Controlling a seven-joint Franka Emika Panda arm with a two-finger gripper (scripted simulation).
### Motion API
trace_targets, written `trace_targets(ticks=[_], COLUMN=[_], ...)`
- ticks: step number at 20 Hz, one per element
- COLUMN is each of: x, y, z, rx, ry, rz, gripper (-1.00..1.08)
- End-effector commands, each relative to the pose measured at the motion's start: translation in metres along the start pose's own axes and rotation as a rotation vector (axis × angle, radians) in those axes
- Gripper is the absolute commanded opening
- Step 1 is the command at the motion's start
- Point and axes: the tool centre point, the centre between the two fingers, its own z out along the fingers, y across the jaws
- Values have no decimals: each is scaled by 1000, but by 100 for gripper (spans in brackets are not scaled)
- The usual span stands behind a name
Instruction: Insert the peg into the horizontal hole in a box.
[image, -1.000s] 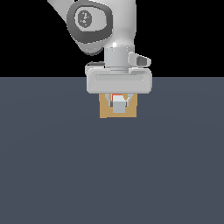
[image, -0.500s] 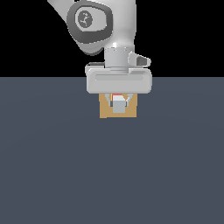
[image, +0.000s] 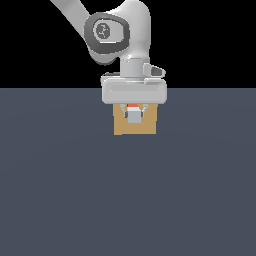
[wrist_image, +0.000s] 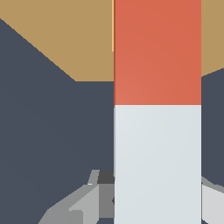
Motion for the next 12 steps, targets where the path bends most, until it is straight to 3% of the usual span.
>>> trace_targets(ticks=[1, 6, 12], x=[21, 43, 45], y=[1, 1, 3], z=[-2, -2, -2], rx=[-3, -4, -4], ry=[1, 1, 1], rz=[-1, -1, -1], gripper=[-100, -100, -100])
